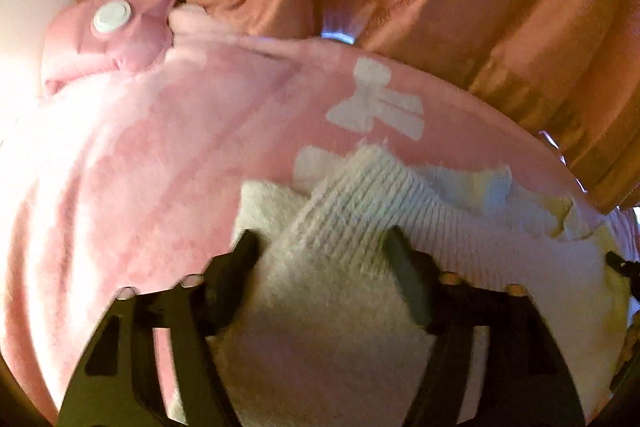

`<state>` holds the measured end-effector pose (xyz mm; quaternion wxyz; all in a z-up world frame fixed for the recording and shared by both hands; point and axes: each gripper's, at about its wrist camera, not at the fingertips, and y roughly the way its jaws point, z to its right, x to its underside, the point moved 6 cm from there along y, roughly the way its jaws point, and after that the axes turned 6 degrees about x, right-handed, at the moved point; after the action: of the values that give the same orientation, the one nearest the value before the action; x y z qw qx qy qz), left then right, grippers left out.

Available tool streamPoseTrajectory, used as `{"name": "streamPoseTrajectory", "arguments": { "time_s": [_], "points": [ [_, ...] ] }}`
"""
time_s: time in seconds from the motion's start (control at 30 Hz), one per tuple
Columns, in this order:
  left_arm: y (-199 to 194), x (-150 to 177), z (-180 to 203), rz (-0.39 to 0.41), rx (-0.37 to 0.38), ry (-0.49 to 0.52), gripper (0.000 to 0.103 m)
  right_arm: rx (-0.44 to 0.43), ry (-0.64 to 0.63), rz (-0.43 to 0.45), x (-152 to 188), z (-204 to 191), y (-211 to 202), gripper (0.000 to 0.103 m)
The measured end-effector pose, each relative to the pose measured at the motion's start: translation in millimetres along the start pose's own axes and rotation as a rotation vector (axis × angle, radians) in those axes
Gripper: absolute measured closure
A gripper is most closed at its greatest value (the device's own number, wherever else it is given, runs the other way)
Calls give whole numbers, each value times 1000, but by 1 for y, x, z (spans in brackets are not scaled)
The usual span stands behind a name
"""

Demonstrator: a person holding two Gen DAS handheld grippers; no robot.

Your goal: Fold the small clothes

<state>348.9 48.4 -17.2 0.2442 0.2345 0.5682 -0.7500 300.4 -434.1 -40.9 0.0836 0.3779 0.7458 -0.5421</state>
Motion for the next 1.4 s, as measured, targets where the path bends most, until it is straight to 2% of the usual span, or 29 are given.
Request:
{"name": "streamPoseTrajectory", "arguments": {
  "time_s": [0.03,0.1,0.13,0.2,0.27,0.3,0.37,0.4,0.43,0.47,0.5,0.53,0.57,0.63,0.67,0.73,0.77,0.83,0.9,1.0,1.07,1.13,1.17,1.2,1.23,1.27,1.3,1.33,1.4],
  "points": [
    [-2,-4,0,21,-8,7,57,-36,10,48,-9,-5,-13,91],
    [2,-7,-5,20,-34,22,58,-2,-23,109,-18,-6,-25,92],
    [12,-4,-11,-3,-40,9,57,35,-31,95,-17,1,-18,93],
    [16,-3,-16,-1,-26,-17,56,138,5,-19,-2,33,15,94],
    [18,-5,-18,0,-25,-19,56,50,118,-35,2,51,23,95],
    [17,-5,-18,1,-24,-22,56,45,142,-48,-2,53,20,94],
    [11,-6,-18,14,-28,-33,56,140,108,36,-11,44,-5,90],
    [6,-8,-19,22,-33,-48,58,180,71,77,-13,36,-18,83],
    [-3,-9,-16,32,-30,-63,57,178,31,118,-14,21,-32,83],
    [-12,-9,-11,41,-18,-66,57,138,10,128,-12,7,-38,83],
    [-19,-9,-4,45,-6,-63,57,38,-31,112,-4,-22,-45,83],
    [-28,-6,9,53,16,-44,57,-52,-86,71,9,-53,-45,83],
    [-35,-1,22,58,29,-17,56,-97,-128,38,22,-73,-43,83],
    [-42,17,51,36,68,53,53,-199,-257,-92,68,-127,-28,83],
    [-41,26,63,15,85,84,53,-244,-323,-176,97,-150,-18,83],
    [-35,46,79,-36,91,160,52,-236,-430,-247,129,-166,-7,86],
    [-30,51,79,-55,76,193,51,-181,-493,-239,136,-163,-2,92],
    [-24,57,65,-59,16,241,50,-127,-500,-215,128,-140,0,96],
    [-29,51,42,-51,-11,220,50,-78,-360,-215,98,-89,-3,103],
    [-37,43,6,-43,-112,181,51,41,-194,-192,68,-24,-11,103],
    [-37,41,-5,-52,-100,145,50,99,-118,-160,53,3,-19,103],
    [-45,37,-6,-44,-103,86,52,81,-75,-128,46,-2,-25,102],
    [-50,36,0,-39,-84,75,52,54,-84,-124,47,-11,-28,91],
    [-55,36,10,-36,-31,73,51,39,-105,-123,48,-20,-29,91],
    [-59,37,22,-34,13,80,46,44,-137,-136,54,-26,-26,91],
    [-60,39,31,-34,30,100,43,97,-180,-170,63,-26,-16,92],
    [-57,43,38,-38,31,136,38,139,-201,-193,69,-16,-13,95],
    [-49,50,42,-64,-7,193,39,137,-191,-202,72,-8,-8,103],
    [-38,57,34,-97,-64,225,39,119,-119,-203,68,-1,-18,103]
  ]
}}
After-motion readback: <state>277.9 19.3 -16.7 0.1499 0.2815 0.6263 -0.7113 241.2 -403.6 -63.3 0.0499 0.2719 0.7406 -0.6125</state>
